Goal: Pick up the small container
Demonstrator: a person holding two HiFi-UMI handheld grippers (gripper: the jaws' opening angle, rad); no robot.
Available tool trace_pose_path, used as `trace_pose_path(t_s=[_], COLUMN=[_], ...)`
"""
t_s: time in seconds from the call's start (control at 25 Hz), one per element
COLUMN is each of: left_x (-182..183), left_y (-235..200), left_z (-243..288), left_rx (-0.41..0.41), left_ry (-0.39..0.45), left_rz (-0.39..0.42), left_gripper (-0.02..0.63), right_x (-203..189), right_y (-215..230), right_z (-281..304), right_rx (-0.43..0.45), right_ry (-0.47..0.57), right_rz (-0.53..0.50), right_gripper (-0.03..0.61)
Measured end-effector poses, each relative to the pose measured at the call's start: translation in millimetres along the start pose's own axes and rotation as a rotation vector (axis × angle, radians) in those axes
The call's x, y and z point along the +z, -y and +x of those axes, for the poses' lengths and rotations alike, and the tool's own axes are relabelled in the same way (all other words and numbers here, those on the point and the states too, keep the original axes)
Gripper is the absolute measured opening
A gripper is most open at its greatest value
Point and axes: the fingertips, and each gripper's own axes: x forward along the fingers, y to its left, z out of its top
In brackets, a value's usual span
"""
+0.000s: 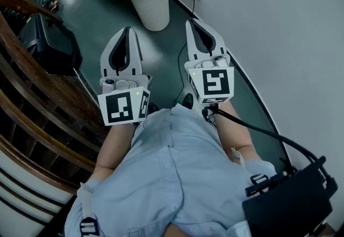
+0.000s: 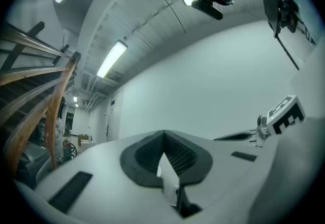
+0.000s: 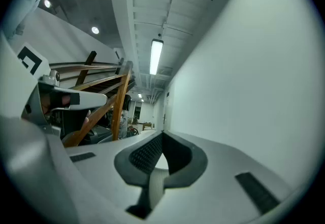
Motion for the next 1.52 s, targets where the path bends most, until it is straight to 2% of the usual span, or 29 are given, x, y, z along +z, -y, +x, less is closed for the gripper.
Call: trace_pose_path(t_s=[0.36,0.48,0.64,0.84,1.04,1.36,1.52], left_x=[-8,-9,-16,-32,-50,-73,-72], left_y=[27,27,25,16,-15,-93,-137], left_z=[15,6,-4,10,24,88,118], left_rx=[0.030,0.051,0.080,0.122,0.134,0.097,0.073], left_ry=[-0.024,-0.026,-0.045,-0.077,-0.084,-0.061,-0.048], left_rz=[0.022,0.017,0.009,0.005,-0.007,-0.029,-0.045], left_gripper=[-0.001,-0.002,-0.002,0.000,0.000,-0.001,-0.002], right_x=[-13,-17,-22,-38,-51,-53,-36], right_y=[33,30,35,56,57,41,26], right_z=[-3,-7,-7,14,46,141,191], right_rx=[0.027,0.054,0.039,0.031,0.001,-0.056,-0.077], right_ry=[-0.003,-0.007,-0.019,-0.043,-0.067,-0.044,-0.043], right_rz=[0.018,0.022,0.028,0.029,0.038,0.043,0.020], right_gripper=[0.000,0.002,0.002,0.002,0.002,0.002,0.002])
